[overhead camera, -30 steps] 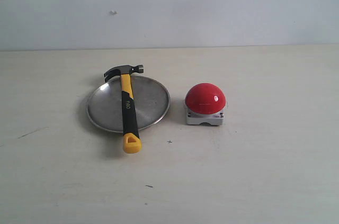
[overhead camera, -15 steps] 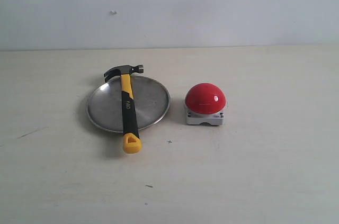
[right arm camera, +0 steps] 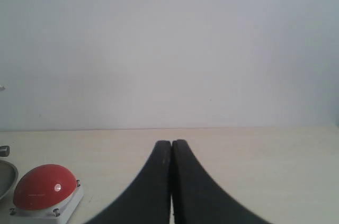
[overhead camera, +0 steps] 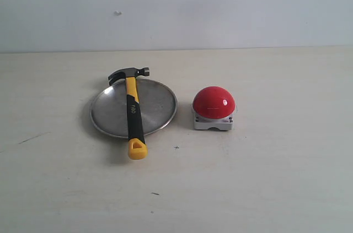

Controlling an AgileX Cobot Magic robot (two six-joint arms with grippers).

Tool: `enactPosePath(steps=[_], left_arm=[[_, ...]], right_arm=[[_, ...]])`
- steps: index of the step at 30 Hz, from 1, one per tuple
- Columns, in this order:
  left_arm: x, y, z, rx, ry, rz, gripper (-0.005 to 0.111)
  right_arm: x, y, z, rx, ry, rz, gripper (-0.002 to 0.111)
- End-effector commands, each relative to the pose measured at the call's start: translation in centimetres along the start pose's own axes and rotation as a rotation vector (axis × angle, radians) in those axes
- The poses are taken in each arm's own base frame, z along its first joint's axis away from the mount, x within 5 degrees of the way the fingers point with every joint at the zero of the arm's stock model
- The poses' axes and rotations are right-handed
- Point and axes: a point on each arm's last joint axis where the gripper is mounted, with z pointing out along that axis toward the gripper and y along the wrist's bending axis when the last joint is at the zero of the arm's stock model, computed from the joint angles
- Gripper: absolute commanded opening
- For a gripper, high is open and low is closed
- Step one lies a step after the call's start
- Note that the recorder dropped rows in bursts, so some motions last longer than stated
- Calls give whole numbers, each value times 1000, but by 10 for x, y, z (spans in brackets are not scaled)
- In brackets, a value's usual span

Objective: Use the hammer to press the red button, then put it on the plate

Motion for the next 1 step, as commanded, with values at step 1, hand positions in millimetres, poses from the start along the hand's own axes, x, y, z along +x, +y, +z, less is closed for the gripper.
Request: enactPosePath(steps=[1], left_arm=[[1, 0, -1, -4, -3, 4, 0]], right_arm=[[2, 0, 0, 6, 10, -8, 0]])
